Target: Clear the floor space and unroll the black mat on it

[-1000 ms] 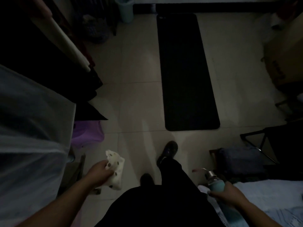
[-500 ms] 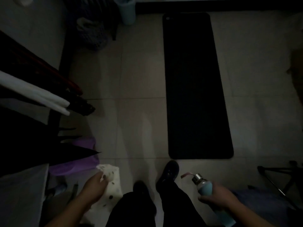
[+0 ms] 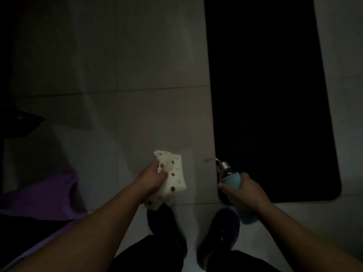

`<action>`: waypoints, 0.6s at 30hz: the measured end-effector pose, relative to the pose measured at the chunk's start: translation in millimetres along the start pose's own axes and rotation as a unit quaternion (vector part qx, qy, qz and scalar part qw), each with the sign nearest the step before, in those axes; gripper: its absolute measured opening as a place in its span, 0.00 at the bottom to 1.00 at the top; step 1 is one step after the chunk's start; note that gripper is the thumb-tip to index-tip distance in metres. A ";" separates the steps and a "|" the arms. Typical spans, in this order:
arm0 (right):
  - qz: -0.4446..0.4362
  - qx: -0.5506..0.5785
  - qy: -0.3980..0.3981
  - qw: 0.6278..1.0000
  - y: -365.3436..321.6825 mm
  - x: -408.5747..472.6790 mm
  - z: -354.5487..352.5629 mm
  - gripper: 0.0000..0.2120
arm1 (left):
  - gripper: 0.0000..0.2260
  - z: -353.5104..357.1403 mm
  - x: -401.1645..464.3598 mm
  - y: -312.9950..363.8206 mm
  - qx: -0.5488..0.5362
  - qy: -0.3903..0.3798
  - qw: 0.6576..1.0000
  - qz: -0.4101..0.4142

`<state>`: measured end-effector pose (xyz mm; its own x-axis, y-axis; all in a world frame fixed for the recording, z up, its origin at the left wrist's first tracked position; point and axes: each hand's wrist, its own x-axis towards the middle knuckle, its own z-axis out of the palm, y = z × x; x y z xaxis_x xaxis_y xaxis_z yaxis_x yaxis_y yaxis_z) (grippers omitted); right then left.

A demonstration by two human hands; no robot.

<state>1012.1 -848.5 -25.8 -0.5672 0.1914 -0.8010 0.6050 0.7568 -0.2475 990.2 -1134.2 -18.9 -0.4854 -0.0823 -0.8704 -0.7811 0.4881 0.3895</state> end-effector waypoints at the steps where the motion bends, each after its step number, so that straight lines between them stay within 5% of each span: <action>1: -0.004 0.021 0.004 1.000 -0.7 23.0 10.5 0.30 | 0.24 7.6 23.3 -0.3 -0.008 -0.022 1.000 0.004; 7: -0.053 0.141 0.018 0.988 -17.2 130.9 56.0 0.27 | 0.33 42.3 131.0 9.1 -0.033 -0.097 0.995 0.008; 11: -0.116 0.190 0.026 0.975 -30.6 179.4 66.4 0.29 | 0.30 58.2 188.0 19.5 -0.110 -0.117 0.986 0.035; 18: -0.222 0.225 0.086 0.945 -49.6 235.5 68.9 0.23 | 0.30 65.0 257.4 18.7 -0.244 -0.050 0.968 -0.022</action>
<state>887.0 -884.0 -239.6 -0.8799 0.0448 -0.4730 0.4403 0.4509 -0.7764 876.2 -1089.8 -255.2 -0.4270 0.0027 -0.9043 -0.9041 0.0160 0.4270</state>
